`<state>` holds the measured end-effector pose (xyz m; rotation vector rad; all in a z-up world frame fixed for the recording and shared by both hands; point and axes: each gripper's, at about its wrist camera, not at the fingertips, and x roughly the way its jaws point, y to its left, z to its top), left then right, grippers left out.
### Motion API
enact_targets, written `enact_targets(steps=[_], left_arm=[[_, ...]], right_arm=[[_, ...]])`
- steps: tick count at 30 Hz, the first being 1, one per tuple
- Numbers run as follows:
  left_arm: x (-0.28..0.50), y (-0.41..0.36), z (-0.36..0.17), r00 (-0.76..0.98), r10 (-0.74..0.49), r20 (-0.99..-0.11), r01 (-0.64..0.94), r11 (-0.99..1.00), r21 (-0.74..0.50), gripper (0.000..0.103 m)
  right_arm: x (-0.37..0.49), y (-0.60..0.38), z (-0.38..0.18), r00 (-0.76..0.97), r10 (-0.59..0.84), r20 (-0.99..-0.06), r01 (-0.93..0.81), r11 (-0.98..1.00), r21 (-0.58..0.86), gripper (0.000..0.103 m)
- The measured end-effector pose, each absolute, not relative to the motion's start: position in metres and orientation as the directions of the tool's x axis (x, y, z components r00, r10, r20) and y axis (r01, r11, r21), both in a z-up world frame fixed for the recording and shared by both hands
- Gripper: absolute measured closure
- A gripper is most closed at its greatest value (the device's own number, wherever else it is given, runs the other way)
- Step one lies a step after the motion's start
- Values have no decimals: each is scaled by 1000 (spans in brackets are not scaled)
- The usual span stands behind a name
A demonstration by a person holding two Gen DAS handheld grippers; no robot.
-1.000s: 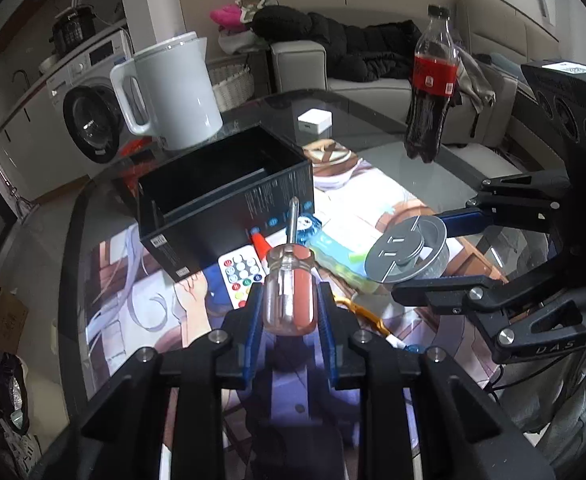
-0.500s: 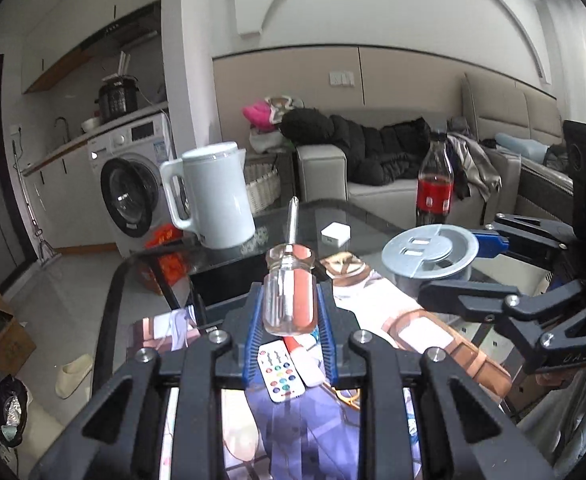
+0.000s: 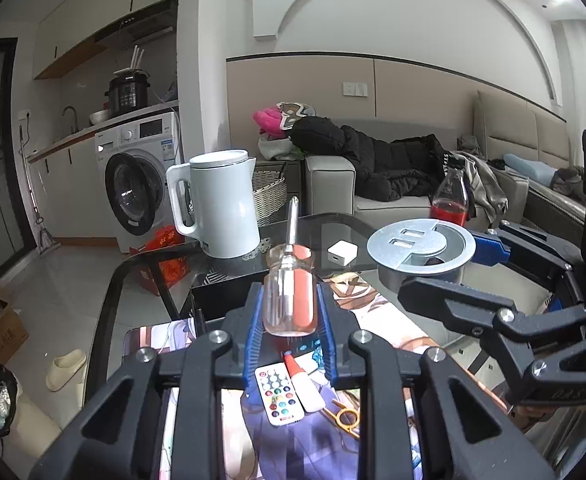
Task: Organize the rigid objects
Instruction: 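Lift the screwdriver with the left tool while the right tool lifts the silver hub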
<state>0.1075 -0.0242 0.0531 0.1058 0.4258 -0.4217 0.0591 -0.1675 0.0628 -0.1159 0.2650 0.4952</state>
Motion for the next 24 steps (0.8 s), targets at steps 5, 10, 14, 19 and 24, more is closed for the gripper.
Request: enact_targets(steps=[5, 10, 14, 19, 24], left_arm=[[123, -20, 59, 845, -353, -401, 386, 922, 1, 80], [146, -16, 61, 847, -342, -407, 364, 931, -25, 80], [168, -11, 60, 854, -325, -407, 333, 942, -52, 80], [198, -4, 54, 856, -300, -420, 294, 952, -81, 80], [228, -4, 39, 838, -281, -469, 263, 959, -103, 80]], right_arm=[[74, -160, 67, 871, 423, -249, -453, 889, -72, 53], [111, -158, 66, 876, 406, -260, -431, 901, -44, 53], [141, -156, 65, 880, 392, -269, -410, 912, -11, 53], [179, -158, 64, 890, 365, -274, -369, 929, 38, 53], [214, -156, 54, 884, 342, -318, -336, 939, 74, 53]])
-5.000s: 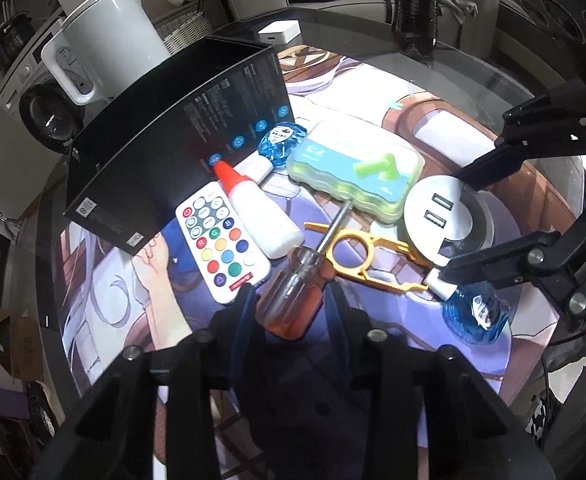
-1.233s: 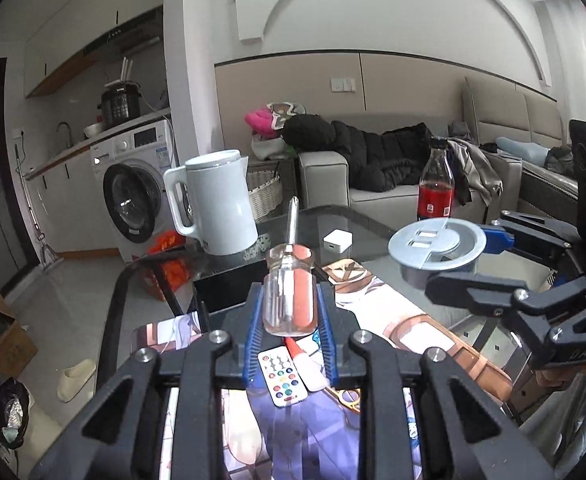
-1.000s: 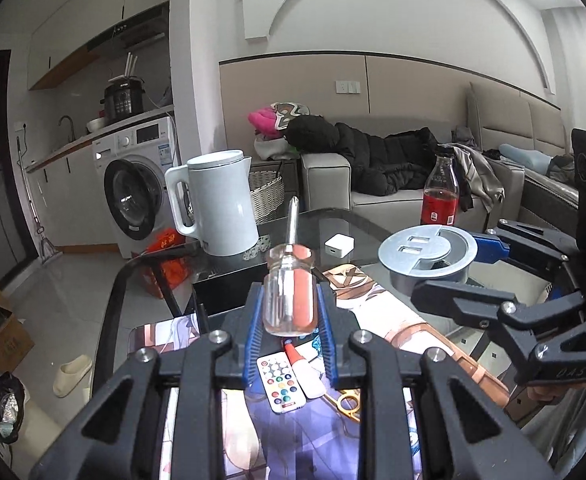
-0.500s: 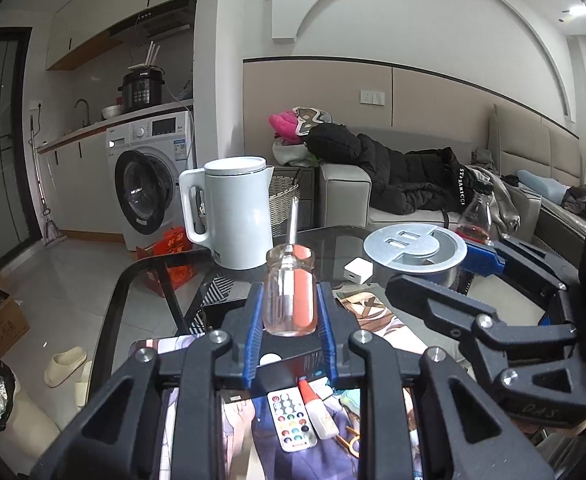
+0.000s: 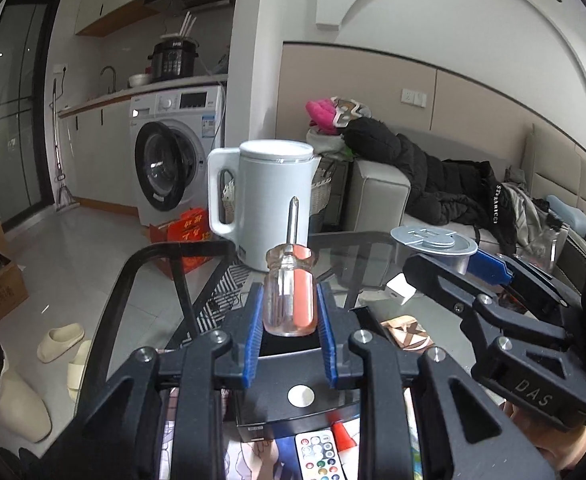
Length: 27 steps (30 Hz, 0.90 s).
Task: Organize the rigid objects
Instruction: 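Lift the screwdriver with the left tool while the right tool lifts the silver hub, then lower both held items into the black box and open both grippers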
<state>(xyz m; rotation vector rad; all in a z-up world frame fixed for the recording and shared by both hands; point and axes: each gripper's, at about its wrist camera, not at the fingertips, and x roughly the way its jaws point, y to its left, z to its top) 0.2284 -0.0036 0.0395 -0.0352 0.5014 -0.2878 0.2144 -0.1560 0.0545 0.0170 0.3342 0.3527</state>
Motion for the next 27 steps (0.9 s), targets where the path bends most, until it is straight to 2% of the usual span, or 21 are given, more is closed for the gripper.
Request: enact_targets(steps=[4, 8, 13, 19, 27], left_arm=[[252, -11, 22, 768, -274, -579, 257, 960, -114, 80], [274, -19, 2, 671, -276, -689, 246, 958, -145, 80], [283, -28, -19, 609, -228, -760, 231, 967, -105, 80], [290, -34, -38, 532, -199, -823, 237, 968, -81, 80], [291, -34, -48, 487, -178, -855, 255, 965, -55, 80]], right_arm=[[243, -152, 41, 859, 313, -405, -301, 949, 94, 53], [268, -146, 24, 799, 272, -536, -267, 960, 89, 53], [293, -146, -2, 701, 261, -664, -248, 962, 116, 53], [310, -147, -26, 627, 261, -734, -248, 960, 129, 53], [306, -150, -44, 570, 261, -780, -264, 956, 127, 53]])
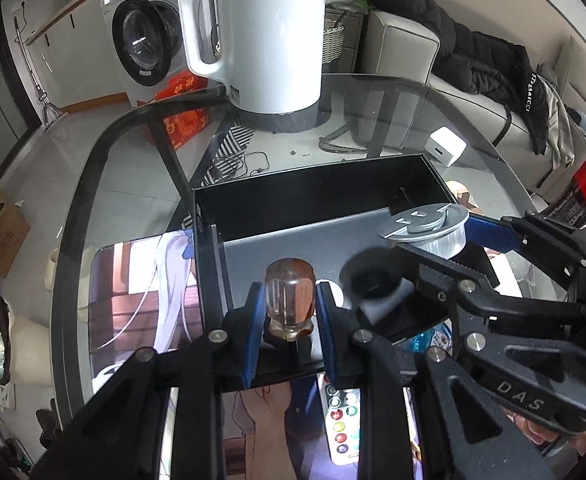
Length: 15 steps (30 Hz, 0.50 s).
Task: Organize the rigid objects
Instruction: 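Lower both held items into the black box and open both grippers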
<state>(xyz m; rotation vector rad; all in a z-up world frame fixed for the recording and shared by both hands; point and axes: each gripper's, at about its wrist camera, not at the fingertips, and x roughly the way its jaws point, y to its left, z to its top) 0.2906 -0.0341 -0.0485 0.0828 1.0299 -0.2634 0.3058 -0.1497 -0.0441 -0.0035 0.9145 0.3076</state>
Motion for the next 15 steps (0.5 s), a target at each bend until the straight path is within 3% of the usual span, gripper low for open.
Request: enact_targets(steps=[9, 15], left_arm=[[278, -34, -55, 409, -175, -896, 287, 956, -56, 80], [253, -40, -56, 373, -182, -910, 331, 942, -52, 80]], right_arm=[[288, -139, -45, 484, 234, -843, -317, 945, 81, 53], [269, -146, -50, 362, 283, -888, -332, 930, 161, 54]])
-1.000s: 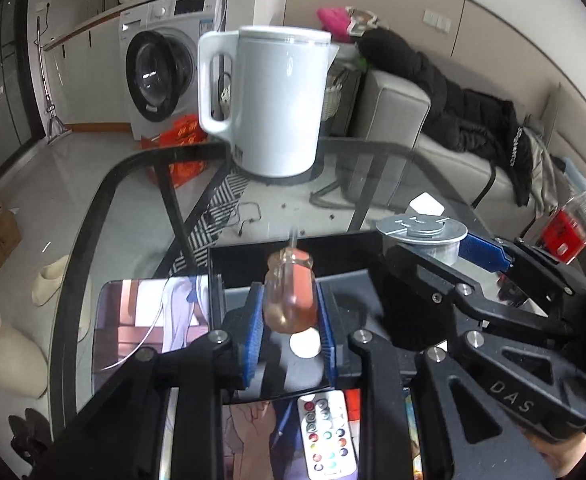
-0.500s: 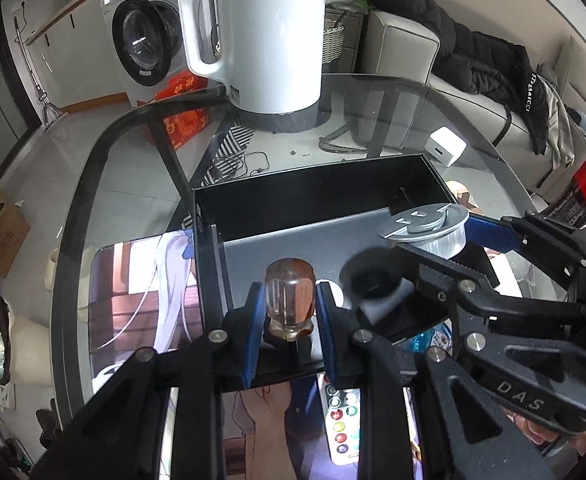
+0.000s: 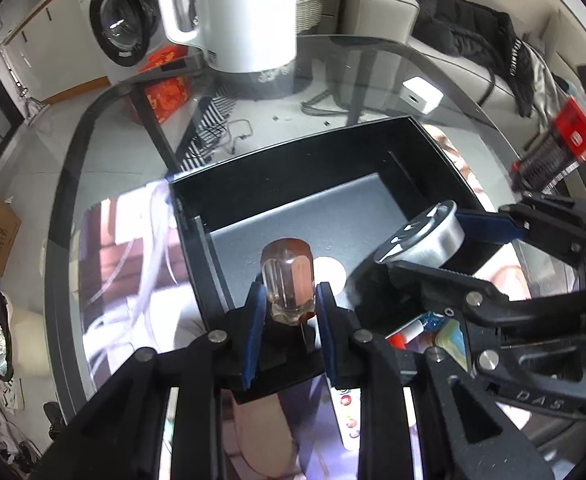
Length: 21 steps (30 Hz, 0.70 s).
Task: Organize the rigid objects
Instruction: 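Lower both held items into the black box and open both grippers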
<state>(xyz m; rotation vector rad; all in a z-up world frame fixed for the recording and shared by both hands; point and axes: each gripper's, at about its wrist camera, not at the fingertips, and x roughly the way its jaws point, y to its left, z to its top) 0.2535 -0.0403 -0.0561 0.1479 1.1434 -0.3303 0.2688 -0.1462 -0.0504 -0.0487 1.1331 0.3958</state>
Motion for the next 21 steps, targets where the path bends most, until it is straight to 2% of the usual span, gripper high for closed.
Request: enact_targets(steps=[15, 21], left_arm=[[241, -50, -55, 375, -195, -906, 357, 933, -52, 77], [239, -46, -47, 409, -205, -889, 347, 936, -56, 64]], right_arm=[[246, -156, -50, 344, 291, -893, -309, 933, 185, 53], [243, -160, -40, 387, 286, -876, -298, 938, 175, 53]])
